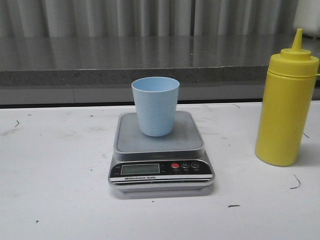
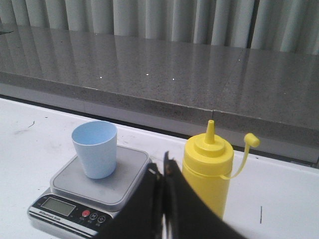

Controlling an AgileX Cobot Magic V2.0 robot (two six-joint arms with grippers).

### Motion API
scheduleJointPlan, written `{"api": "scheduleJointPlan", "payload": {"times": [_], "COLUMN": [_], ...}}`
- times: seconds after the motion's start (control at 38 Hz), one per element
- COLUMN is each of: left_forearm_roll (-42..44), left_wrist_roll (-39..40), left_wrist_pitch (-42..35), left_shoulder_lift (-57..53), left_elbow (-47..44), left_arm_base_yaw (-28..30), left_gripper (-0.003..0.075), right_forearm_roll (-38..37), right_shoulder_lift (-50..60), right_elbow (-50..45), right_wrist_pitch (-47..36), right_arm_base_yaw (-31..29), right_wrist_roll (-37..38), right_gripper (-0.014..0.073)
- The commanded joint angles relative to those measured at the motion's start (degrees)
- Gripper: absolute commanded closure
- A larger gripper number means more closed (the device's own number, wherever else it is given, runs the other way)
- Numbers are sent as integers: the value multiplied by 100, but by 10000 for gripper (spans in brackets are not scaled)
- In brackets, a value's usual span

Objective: Pour seasoning into cup on scale with both arms

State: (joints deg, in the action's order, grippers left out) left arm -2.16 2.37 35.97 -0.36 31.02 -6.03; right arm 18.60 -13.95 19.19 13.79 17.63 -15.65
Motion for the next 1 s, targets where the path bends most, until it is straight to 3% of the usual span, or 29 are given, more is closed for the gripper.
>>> {"api": "scheduleJointPlan", "payload": {"times": [0.0, 0.37, 0.97], "left_forearm_roll": [-35, -53, -162], "left_wrist_roll": [9, 9, 9], "left_wrist_pitch": [-437, -523, -3232], "left_shoulder_lift": [-87, -87, -101], "left_elbow": [152, 101, -2836], "left_arm_base_yaw": [-7, -7, 508], "left_gripper": [740, 740, 740], "right_forearm_roll": [-23, -23, -23], "right_shoulder_lift": [-29, -29, -29], "right_elbow": [210, 210, 210], "right_wrist_pitch": [-473, -473, -451], "right_arm_base_yaw": [-37, -37, -37], "right_wrist_roll": [-66, -66, -66], "right_gripper": [704, 704, 704]}}
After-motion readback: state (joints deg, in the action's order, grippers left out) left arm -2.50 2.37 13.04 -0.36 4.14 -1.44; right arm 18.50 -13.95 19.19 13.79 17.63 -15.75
